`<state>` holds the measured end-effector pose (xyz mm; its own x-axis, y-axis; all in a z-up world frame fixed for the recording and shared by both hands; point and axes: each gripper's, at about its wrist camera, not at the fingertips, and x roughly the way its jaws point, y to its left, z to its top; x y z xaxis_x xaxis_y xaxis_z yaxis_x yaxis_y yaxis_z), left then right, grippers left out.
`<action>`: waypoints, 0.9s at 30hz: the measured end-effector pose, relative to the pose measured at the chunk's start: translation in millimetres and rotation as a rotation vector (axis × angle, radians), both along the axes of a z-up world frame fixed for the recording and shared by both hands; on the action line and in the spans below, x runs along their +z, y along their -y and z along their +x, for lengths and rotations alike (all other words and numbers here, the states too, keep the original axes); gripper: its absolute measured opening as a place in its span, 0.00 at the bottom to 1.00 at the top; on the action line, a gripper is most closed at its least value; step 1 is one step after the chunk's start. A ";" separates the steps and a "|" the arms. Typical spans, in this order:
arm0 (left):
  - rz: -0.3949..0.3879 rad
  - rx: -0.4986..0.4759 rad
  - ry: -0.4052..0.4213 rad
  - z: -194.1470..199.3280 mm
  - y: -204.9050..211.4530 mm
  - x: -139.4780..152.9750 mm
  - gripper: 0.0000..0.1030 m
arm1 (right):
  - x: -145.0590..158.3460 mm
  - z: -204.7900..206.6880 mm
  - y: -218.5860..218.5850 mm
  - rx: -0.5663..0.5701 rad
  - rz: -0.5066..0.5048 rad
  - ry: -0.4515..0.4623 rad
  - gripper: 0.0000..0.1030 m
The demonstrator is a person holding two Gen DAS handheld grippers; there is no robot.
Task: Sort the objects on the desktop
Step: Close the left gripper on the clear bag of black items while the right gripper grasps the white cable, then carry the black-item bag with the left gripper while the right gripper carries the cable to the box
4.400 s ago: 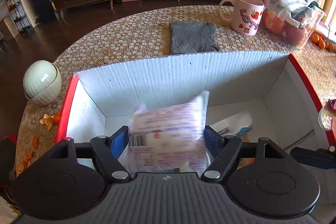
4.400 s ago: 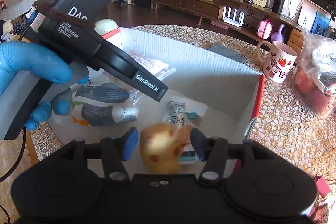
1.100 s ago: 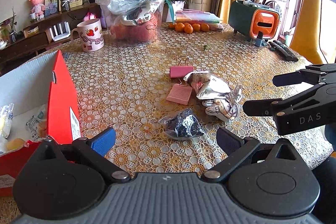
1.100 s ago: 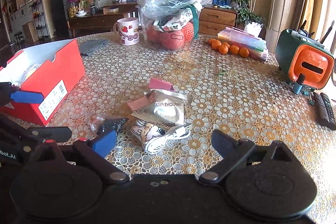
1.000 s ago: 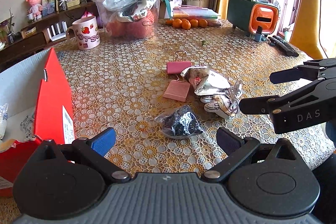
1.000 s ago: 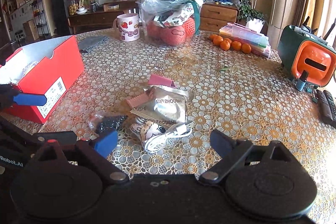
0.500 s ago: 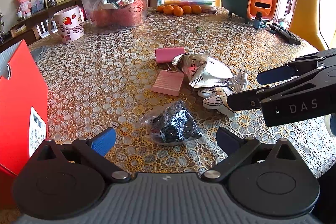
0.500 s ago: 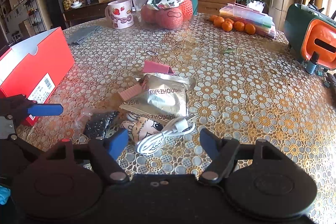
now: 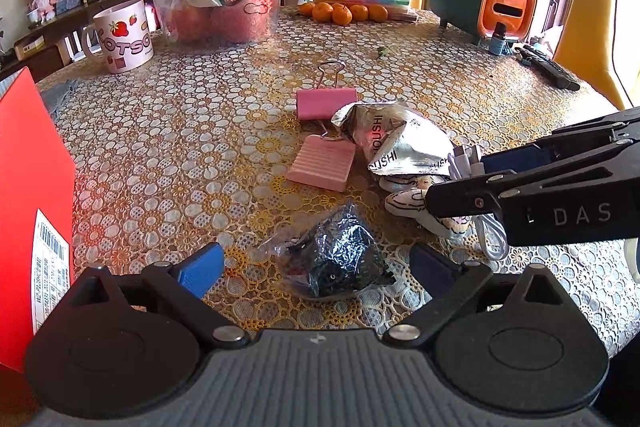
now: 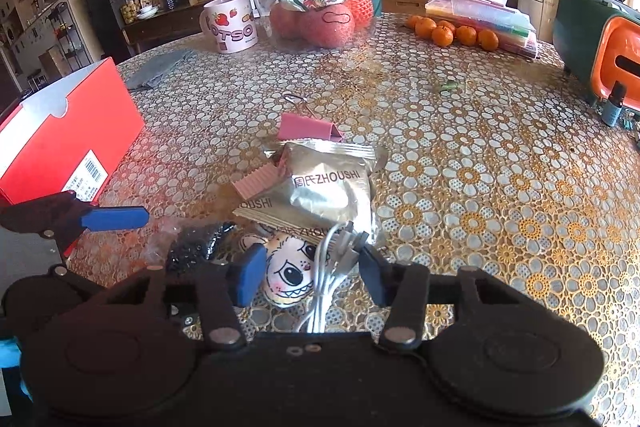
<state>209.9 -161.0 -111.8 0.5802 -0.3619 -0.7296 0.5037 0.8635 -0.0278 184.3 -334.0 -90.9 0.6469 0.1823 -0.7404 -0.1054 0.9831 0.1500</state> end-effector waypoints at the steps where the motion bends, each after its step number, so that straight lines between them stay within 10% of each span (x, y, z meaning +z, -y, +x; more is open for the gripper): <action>1: -0.002 0.002 -0.006 0.9 0.3 -0.5 0.89 | 0.8 -0.3 -1.2 0.003 0.001 0.001 0.43; 12: -0.006 0.002 0.001 0.3 2.6 1.1 0.59 | 2.9 -6.8 -7.3 0.019 0.008 0.020 0.20; 27: -0.013 0.009 -0.015 -15.1 -4.7 9.0 0.38 | 14.0 -30.2 -5.5 0.001 -0.001 0.046 0.18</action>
<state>194.8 -156.3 -102.8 0.5728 -0.3660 -0.7334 0.4949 0.8677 -0.0465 154.1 -328.5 -77.0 0.6798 0.1821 -0.7104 -0.1128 0.9831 0.1441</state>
